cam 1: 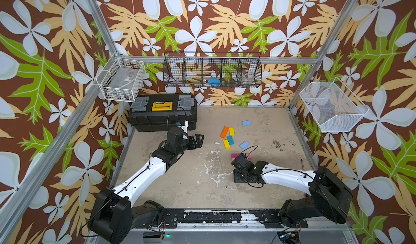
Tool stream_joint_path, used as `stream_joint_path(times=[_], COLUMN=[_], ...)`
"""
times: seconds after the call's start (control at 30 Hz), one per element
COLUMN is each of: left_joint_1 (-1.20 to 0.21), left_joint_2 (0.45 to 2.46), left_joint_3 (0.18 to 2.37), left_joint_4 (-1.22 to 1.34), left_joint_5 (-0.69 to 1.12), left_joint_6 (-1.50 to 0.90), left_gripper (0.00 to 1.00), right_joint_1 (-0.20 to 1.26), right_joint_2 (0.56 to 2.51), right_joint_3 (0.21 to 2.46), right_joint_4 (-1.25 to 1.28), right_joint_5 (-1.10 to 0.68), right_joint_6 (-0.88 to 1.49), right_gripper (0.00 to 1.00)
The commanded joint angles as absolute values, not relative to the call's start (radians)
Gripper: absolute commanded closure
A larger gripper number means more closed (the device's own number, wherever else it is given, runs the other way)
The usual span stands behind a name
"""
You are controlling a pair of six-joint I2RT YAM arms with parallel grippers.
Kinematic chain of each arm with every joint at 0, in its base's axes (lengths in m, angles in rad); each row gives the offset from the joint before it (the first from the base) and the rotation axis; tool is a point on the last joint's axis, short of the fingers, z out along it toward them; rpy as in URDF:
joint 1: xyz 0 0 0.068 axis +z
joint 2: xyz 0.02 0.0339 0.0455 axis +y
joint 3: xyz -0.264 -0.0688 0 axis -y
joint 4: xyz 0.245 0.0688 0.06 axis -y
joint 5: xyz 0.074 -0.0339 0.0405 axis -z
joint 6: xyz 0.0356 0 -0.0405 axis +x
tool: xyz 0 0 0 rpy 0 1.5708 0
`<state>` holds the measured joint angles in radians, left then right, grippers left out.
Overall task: Assemble the letter c with building blocks
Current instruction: Assemble the building block at the center of the board.
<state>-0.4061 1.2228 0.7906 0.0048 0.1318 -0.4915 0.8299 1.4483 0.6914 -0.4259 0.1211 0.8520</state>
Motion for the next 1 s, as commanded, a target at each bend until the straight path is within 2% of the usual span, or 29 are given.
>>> stream_joint_path(times=[0.0,0.97], left_joint_1=[-0.403,-0.403], left_joint_2=[1.218,1.210], left_joint_3=[0.788,0.778], left_joint_4=[0.025,0.033], left_joint_5=[0.130,0.137], left_joint_6=[-0.486,-0.488], left_gripper=[0.00,0.00], right_joint_1=[0.830,0.830], right_joint_2=[1.453,1.465], right_joint_3=[0.694,0.698], right_joint_4=[-0.425,-0.426], right_joint_5=[0.116,0.129], right_joint_6=[0.847,0.853], right_gripper=[0.38,0.36])
